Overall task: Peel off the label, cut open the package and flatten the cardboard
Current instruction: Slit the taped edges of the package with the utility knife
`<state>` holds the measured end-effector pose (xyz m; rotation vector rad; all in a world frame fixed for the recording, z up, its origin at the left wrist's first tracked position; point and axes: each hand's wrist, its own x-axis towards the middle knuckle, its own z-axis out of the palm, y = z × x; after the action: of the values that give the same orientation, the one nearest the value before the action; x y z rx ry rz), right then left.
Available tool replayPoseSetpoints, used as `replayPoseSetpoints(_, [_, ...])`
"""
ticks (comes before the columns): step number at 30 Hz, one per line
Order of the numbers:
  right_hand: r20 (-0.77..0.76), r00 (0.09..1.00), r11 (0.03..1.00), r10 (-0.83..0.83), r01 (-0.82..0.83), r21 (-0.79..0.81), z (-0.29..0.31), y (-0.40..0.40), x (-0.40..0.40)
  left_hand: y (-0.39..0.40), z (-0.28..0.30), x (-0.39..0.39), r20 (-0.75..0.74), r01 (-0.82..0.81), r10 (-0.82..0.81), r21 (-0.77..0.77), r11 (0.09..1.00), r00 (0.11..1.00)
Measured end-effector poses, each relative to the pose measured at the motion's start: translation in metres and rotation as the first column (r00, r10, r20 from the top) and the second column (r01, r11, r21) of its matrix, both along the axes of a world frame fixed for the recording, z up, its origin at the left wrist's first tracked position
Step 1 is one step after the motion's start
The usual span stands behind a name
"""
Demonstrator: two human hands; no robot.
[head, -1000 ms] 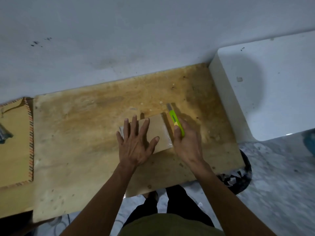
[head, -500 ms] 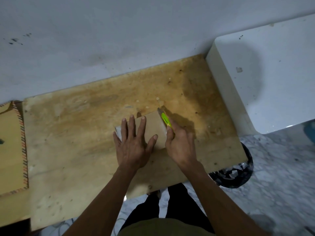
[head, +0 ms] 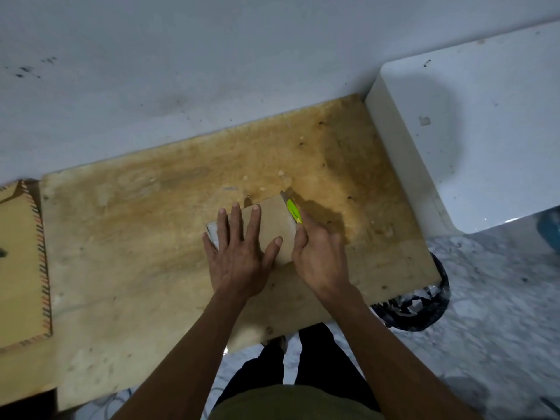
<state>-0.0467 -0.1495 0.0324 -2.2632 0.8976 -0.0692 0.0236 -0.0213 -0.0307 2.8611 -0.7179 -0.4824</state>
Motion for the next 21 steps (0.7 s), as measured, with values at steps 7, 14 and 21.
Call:
replayPoseSetpoints(7, [-0.079, 0.996, 0.996, 0.039, -0.045, -0.073, 0.003, 0.006, -0.006, 0.000, 0.001, 0.000, -0.015, -0.001, 0.001, -0.006, 1.000, 1.000])
replayPoseSetpoints(14, [-0.114, 0.992, 0.994, 0.046, -0.057, -0.095, 0.003, 0.007, -0.014, 0.001, 0.000, -0.001, 0.000, -0.003, 0.003, -0.024, 1.000, 1.000])
replayPoseSetpoints(21, [-0.145, 0.988, 0.992, 0.046, -0.063, -0.112, 0.010, 0.009, -0.025, 0.000, -0.001, -0.002, 0.013, -0.009, 0.009, -0.037, 0.999, 1.000])
